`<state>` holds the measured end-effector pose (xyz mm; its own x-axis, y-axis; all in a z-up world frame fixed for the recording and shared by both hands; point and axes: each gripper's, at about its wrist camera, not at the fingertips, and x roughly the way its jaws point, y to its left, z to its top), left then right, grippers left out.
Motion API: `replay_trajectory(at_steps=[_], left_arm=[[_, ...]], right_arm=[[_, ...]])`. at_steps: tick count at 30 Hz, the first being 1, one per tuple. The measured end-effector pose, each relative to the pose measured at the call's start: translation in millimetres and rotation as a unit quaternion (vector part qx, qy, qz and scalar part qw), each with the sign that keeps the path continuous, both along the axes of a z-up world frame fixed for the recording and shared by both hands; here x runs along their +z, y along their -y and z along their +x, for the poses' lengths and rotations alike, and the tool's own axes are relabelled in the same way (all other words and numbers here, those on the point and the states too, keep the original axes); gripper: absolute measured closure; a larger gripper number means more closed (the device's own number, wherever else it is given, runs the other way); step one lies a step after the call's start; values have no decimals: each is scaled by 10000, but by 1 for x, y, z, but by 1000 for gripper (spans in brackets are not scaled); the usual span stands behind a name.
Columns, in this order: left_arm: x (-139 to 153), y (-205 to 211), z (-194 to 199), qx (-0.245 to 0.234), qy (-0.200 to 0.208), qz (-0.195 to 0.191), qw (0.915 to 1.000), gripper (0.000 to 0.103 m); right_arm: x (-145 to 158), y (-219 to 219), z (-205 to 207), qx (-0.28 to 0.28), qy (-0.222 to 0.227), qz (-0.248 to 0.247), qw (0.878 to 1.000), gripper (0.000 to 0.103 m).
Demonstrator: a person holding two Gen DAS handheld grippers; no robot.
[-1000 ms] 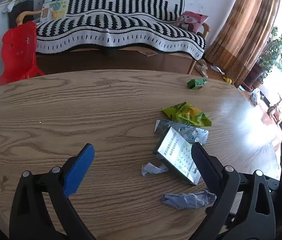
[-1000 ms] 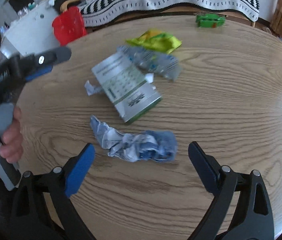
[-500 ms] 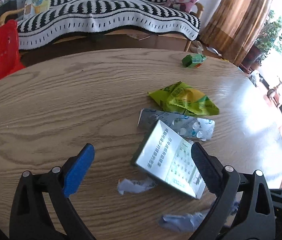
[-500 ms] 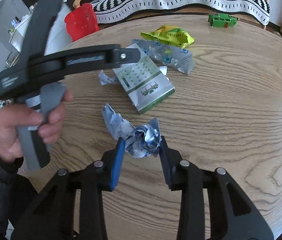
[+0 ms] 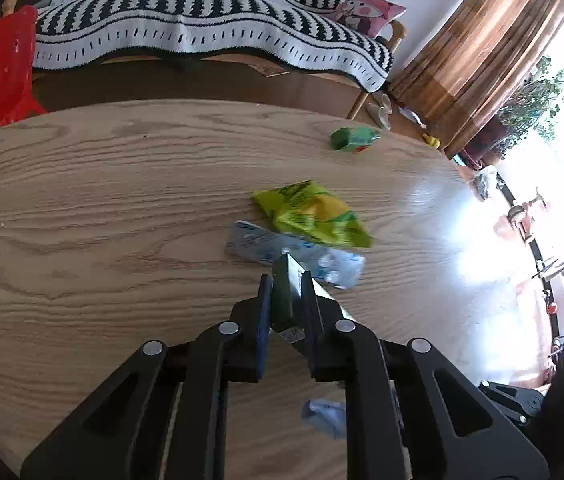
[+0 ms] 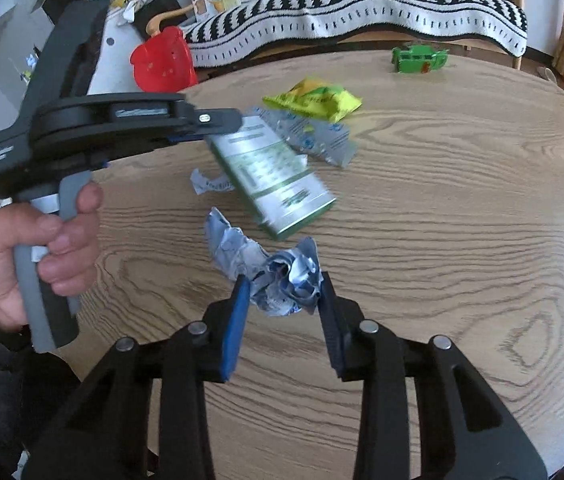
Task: Collect trash
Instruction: 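Grasp the crumpled foil with the right tool while the left tool grasps a small green item, then carry both to the bin and open both tools to drop them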
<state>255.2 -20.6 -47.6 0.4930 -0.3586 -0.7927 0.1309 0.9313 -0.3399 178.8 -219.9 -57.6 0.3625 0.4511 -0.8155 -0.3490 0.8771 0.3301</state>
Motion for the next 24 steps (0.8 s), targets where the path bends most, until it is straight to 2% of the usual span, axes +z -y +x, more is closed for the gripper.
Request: replay_trajectory(at_steps=[8, 15, 20, 24], left_arm=[[44, 29, -23, -156, 404, -98, 9990, 92], [72, 89, -39, -555, 758, -127, 9955, 92], [74, 159, -54, -1106, 793, -162, 9906, 92], [69, 219, -72, -1598, 843, -114, 9835, 92]], right_arm=[[17, 56, -18, -470, 204, 78, 9987, 69], [27, 147, -42, -1306, 360, 98, 9907, 69], [25, 239, -70, -2252, 405, -106, 9734, 69], [12, 312, -98, -3028, 289, -314, 9521, 69]])
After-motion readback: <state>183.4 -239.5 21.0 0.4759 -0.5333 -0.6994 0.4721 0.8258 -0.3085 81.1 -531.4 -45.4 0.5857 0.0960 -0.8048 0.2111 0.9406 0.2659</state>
